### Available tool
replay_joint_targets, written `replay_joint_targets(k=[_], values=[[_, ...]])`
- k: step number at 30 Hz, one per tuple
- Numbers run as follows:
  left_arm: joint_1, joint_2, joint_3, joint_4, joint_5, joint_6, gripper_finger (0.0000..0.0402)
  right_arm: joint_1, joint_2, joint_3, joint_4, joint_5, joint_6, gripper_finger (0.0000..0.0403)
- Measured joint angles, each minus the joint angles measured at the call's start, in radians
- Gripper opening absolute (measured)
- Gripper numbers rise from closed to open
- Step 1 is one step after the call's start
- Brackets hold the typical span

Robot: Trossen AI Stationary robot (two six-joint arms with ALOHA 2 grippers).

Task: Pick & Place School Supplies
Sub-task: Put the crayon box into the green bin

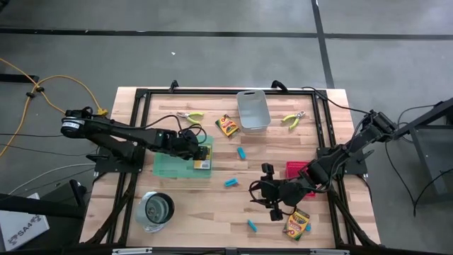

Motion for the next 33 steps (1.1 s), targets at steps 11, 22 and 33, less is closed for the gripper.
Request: replay_joint_targets(k=[11, 22, 33], values=[[-0.001, -0.154, 0.002, 0.057, -0.079, 0.233, 0.0125, -0.017, 0.000, 0.000, -0.054, 0.030, -0.003, 0.0151], [-0.005, -0.208, 0.002, 0.061, -0.104, 0.580, 0.0124, -0.143, 0.000, 0.000, -0.098, 0.049, 0.005, 0.0151], [-0.006, -0.208, 0.002, 0.102, -0.100, 0.873, 0.0124, -0.345, 0.049, 0.001, -0.108, 0.047, -0.130, 0.0151]])
